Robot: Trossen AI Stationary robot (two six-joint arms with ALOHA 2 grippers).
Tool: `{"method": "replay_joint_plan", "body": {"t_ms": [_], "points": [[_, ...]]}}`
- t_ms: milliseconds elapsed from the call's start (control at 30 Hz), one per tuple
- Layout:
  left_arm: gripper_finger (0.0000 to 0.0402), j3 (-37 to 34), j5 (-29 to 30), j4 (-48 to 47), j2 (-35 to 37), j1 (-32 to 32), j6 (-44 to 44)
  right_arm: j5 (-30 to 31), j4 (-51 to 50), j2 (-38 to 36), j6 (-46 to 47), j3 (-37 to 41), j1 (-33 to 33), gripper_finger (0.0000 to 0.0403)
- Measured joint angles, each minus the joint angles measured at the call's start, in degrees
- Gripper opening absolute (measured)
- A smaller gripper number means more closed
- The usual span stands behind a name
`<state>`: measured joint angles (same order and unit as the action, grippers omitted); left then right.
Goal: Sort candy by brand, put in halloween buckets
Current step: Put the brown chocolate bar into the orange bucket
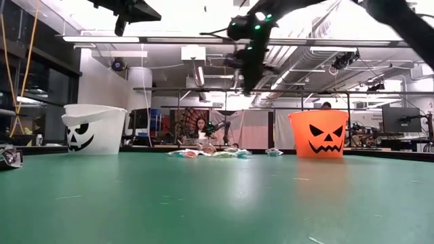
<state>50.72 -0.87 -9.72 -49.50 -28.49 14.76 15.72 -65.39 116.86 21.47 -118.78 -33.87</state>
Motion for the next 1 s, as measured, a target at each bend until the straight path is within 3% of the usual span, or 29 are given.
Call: {"method": "replay_joint_plan", "body": {"t_ms": [300, 433, 600, 833, 1000], "points": [[0.0, 0.02, 0.6, 0.02, 0.0, 0.0, 0.0, 1.7, 7.54, -27.55, 9.55, 39.16, -0.02, 0.0003], [0.0, 0.0, 3.24, 0.04, 0.0, 0.0, 0.0, 2.09, 10.58, -39.77, 16.28, 50.9, -1.52, 0.0003], [0.0, 0.0, 5.93, 0.04, 0.0, 0.0, 0.02, 0.86, 11.96, -47.89, 20.09, 59.29, -4.07, 0.0004], [0.0, 0.04, 7.9, 0.6, -1.28, 0.0, 0.17, -6.34, 23.69, -47.92, 18.72, 65.37, -5.92, 0.0008], [0.0, 0.04, 7.44, 0.43, -1.9, 0.0, 2.47, -8.3, 23.26, -47.17, 15.37, 66.12, -7.57, 0.0068]]}}
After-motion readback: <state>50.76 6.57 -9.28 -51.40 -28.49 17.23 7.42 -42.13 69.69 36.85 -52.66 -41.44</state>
